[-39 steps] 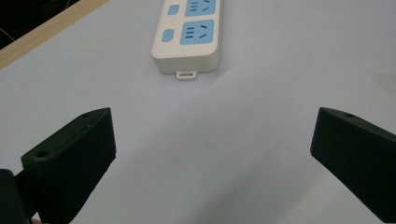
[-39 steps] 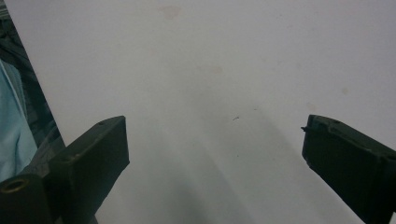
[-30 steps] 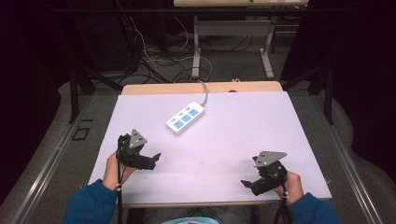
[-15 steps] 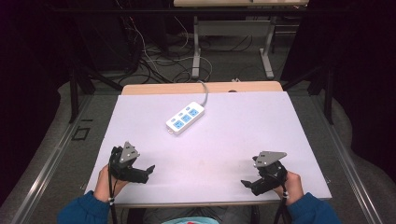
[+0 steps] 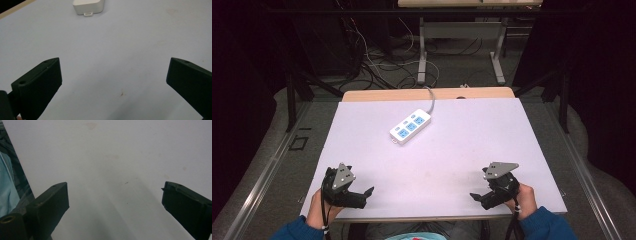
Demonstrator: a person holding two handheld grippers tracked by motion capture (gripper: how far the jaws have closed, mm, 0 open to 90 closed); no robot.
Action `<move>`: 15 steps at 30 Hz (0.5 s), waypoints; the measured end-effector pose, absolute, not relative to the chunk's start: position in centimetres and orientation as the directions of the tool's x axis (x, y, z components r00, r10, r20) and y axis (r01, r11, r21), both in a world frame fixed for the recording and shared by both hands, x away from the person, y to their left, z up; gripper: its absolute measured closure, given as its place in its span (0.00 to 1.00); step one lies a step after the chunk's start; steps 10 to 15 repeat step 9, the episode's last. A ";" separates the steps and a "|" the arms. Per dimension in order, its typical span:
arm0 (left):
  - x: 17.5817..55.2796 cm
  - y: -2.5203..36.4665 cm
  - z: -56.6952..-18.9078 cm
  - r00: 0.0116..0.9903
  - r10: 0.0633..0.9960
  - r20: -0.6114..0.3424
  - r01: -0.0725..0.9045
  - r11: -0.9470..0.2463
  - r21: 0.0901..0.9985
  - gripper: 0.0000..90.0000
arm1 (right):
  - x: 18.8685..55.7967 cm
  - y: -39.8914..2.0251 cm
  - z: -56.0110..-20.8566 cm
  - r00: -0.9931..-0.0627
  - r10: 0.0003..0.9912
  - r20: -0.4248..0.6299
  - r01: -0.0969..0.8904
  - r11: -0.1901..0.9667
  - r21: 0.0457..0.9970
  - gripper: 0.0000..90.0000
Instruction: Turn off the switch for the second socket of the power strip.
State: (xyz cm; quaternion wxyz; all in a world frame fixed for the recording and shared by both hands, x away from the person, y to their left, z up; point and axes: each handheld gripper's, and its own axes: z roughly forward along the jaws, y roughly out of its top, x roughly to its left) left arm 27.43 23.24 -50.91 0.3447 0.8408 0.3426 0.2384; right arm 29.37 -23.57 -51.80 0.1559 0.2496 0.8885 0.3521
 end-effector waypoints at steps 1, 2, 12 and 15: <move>27.3 23.3 -51.0 0.652 0.741 0.160 0.413 -0.523 0.746 0.00 | 29.3 -23.5 -51.8 -0.821 0.562 -0.096 0.340 0.619 0.708 0.08; 27.1 23.3 -51.0 0.656 0.739 0.154 0.418 -0.525 0.741 0.00 | 29.3 -23.5 -51.8 -0.821 0.562 -0.098 0.339 0.620 0.708 0.08; 27.1 23.3 -51.0 0.665 0.732 0.149 0.415 -0.528 0.741 0.00 | 29.3 -23.6 -51.8 -0.823 0.559 -0.097 0.342 0.626 0.701 0.08; 27.1 23.3 -51.0 0.665 0.732 0.149 0.415 -0.528 0.741 0.00 | 29.3 -23.6 -51.8 -0.823 0.559 -0.097 0.342 0.626 0.701 0.08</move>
